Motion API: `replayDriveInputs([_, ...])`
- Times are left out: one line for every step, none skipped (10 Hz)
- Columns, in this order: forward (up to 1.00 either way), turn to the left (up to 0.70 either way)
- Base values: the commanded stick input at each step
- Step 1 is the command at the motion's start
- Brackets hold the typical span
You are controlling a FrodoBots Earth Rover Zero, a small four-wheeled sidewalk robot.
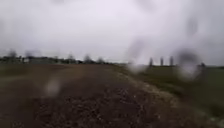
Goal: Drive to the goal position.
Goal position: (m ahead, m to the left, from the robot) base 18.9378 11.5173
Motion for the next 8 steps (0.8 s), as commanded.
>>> replayDriveInputs([1.0, 0.0])
replayDriveInputs([1.0, 0.0])
replayDriveInputs([1.0, 0.02])
replayDriveInputs([1.0, 0.03])
replayDriveInputs([1.0, 0.39])
replayDriveInputs([1.0, 0.4])
replayDriveInputs([1.0, 0.4])
replayDriveInputs([1.0, 0.4])
